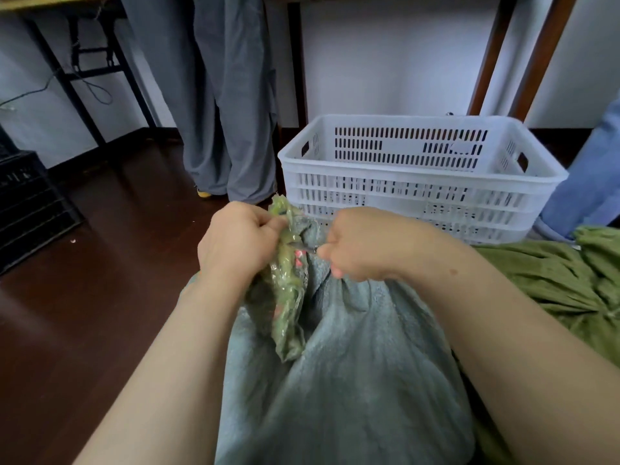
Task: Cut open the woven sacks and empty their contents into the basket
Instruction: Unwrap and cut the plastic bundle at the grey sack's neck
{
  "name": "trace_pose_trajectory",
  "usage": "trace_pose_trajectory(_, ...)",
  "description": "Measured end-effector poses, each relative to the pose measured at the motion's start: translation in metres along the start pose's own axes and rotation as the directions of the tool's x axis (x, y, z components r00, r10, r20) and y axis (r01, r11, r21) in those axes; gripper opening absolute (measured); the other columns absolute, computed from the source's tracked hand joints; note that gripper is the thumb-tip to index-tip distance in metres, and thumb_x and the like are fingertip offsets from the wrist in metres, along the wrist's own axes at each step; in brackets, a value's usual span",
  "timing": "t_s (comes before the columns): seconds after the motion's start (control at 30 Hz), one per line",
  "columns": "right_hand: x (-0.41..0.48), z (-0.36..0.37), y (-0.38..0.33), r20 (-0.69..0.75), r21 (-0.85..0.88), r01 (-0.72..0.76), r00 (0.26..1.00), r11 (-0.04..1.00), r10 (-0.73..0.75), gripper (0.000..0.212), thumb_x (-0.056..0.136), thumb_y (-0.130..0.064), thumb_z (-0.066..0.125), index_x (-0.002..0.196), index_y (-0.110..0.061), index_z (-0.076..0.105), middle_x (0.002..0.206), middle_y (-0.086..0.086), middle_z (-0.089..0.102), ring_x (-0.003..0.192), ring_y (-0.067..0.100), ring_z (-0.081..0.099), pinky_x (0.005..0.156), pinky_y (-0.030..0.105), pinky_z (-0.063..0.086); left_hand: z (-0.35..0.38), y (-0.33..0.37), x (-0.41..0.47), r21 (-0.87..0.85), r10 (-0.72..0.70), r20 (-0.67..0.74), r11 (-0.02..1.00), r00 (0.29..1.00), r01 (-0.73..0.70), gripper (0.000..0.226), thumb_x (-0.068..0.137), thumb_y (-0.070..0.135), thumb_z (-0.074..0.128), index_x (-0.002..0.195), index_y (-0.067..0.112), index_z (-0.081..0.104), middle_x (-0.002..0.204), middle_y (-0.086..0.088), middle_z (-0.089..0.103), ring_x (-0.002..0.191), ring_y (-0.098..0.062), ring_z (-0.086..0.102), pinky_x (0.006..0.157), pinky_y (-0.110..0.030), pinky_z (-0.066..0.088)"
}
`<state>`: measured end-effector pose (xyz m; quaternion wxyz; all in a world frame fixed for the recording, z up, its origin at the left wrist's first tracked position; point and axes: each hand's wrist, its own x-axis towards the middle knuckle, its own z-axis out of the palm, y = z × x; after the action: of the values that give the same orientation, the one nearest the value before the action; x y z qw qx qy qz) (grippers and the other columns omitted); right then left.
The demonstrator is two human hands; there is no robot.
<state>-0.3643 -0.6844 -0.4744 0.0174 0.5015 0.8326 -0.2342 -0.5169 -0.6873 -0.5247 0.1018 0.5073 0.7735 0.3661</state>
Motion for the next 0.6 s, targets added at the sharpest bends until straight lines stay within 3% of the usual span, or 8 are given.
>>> trace_pose_trajectory(0.07,-0.003,-0.008,0.011,0.072,0.174,-0.042,0.997,0.984,0.03,0.027,0.101,-0.021,0.045,0.087,-0.006,0.063,0.064,0.004,0.051,0.044,0.011,0.035,0.039,0.018,0.031,-0.004,-0.002,0.004,-0.186,-0.056,0.0,0.981,0.998,0.055,0.033,0.083,0.039,0.07,0.076,0.007,0.072,0.076,-0.014,0.071,0.079,-0.036,0.065,0.078,-0.049,0.056)
trace_pose_trajectory(0.13,-0.001,-0.017,0.025,0.12,0.338,-0.092,0.991,0.937,0.054,0.028,0.1,-0.025,0.046,0.087,-0.007,0.063,0.053,0.0,0.045,0.038,0.008,0.028,0.035,0.014,0.022,-0.009,-0.005,0.007,-0.302,-0.106,0.001,0.948,0.994,0.101,0.028,0.081,0.034,0.073,0.071,0.009,0.074,0.078,-0.016,0.072,0.078,-0.033,0.068,0.081,-0.048,0.056)
trace_pose_trajectory(0.23,0.009,-0.016,0.042,0.063,0.602,-0.118,0.993,0.79,0.1,0.032,0.098,-0.034,0.05,0.082,-0.009,0.06,0.047,-0.003,0.047,0.033,0.006,0.023,0.032,0.013,0.018,-0.014,-0.005,0.005,-0.474,-0.175,0.036,0.864,0.984,0.171,0.016,0.08,0.025,0.076,0.071,0.012,0.075,0.087,-0.02,0.072,0.073,-0.027,0.065,0.083,-0.046,0.055)
trace_pose_trajectory(0.33,0.022,0.006,0.038,-0.006,0.771,-0.083,0.991,0.632,0.137,0.055,0.081,-0.05,0.065,0.111,-0.003,0.061,0.076,0.003,0.07,0.036,0.005,0.024,0.033,0.015,0.021,-0.014,0.002,0.001,-0.587,-0.179,0.113,0.782,0.977,0.211,0.015,0.079,0.022,0.077,0.075,0.008,0.076,0.088,-0.023,0.072,0.073,-0.03,0.065,0.08,-0.048,0.056)
trace_pose_trajectory(0.4,0.032,0.026,0.031,-0.028,0.839,-0.073,0.984,0.54,0.176,0.074,0.078,-0.045,0.071,0.134,-0.005,0.045,0.087,0.003,0.068,0.04,0.005,0.025,0.036,0.017,0.023,-0.011,0.007,-0.002,-0.636,-0.149,0.163,0.74,0.975,0.219,0.017,0.08,0.021,0.075,0.081,0.005,0.075,0.083,-0.016,0.073,0.072,-0.025,0.068,0.076,-0.04,0.058)
trace_pose_trajectory(0.47,0.04,0.039,0.027,-0.021,0.907,-0.055,0.984,0.418,0.175,0.059,0.081,-0.036,0.072,0.126,-0.005,0.049,0.07,-0.001,0.053,0.037,0.004,0.024,0.035,0.018,0.022,-0.009,0.012,-0.005,-0.652,-0.106,0.197,0.728,0.975,0.211,0.019,0.082,0.023,0.073,0.084,0.004,0.075,0.078,-0.009,0.074,0.071,-0.02,0.069,0.074,-0.034,0.059)
trace_pose_trajectory(0.53,0.044,0.044,0.024,-0.046,0.95,-0.007,0.986,0.313,0.162,0.033,0.083,-0.025,0.073,0.104,-0.004,0.058,0.058,-0.003,0.045,0.034,0.005,0.024,0.032,0.017,0.019,-0.01,0.013,-0.006,-0.658,-0.058,0.233,0.726,0.971,0.201,0.024,0.081,0.028,0.073,0.087,0.005,0.075,0.082,-0.009,0.075,0.077,-0.021,0.071,0.083,-0.038,0.058)
trace_pose_trajectory(0.6,0.044,0.042,0.023,-0.121,0.954,0.054,0.969,0.294,0.214,0.017,0.084,-0.016,0.072,0.089,-0.005,0.06,0.053,-0.003,0.044,0.033,0.004,0.025,0.032,0.017,0.019,-0.014,0.011,-0.007,-0.615,0.028,0.283,0.772,0.959,0.159,0.036,0.07,0.036,0.079,0.092,0.007,0.075,0.089,-0.009,0.075,0.088,-0.023,0.071,0.092,-0.041,0.054)
